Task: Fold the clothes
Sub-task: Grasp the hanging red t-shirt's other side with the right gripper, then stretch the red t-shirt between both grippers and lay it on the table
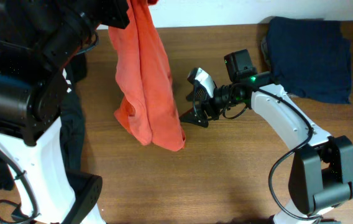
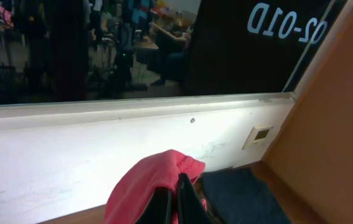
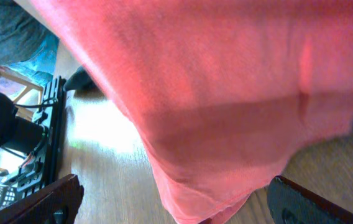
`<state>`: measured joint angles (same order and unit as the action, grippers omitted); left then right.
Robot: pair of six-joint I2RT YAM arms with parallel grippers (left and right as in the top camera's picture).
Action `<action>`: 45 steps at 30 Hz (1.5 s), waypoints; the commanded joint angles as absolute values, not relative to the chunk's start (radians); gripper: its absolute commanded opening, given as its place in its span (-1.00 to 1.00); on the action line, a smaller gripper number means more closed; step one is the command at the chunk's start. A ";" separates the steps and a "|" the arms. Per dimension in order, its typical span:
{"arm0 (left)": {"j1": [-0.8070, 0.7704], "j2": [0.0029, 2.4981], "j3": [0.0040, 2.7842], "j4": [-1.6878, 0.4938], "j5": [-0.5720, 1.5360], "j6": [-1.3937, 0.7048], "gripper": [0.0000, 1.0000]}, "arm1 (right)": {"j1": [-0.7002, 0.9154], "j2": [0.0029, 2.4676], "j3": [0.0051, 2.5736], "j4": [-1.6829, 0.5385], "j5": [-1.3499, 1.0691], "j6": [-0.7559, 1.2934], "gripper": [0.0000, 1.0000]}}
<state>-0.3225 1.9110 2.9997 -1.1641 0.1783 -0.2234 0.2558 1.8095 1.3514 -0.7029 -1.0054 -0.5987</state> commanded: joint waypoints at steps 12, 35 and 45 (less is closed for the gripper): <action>-0.324 1.897 3.011 -1.154 0.214 -0.200 -0.98 | 0.303 1.854 1.365 -0.620 -1.026 -0.676 0.99; -0.318 1.898 3.011 -1.276 -0.067 -0.176 -0.98 | 0.062 1.786 1.611 -0.748 -0.954 -0.321 -0.92; -0.190 1.899 3.010 -1.315 -0.115 -0.155 -0.98 | -0.037 1.685 2.030 -1.164 -0.619 -0.270 -0.92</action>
<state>-0.2329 1.9110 2.9997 -1.3212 -0.0822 -0.1749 -0.0086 1.7088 1.9331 -1.1133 -0.7418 -0.3080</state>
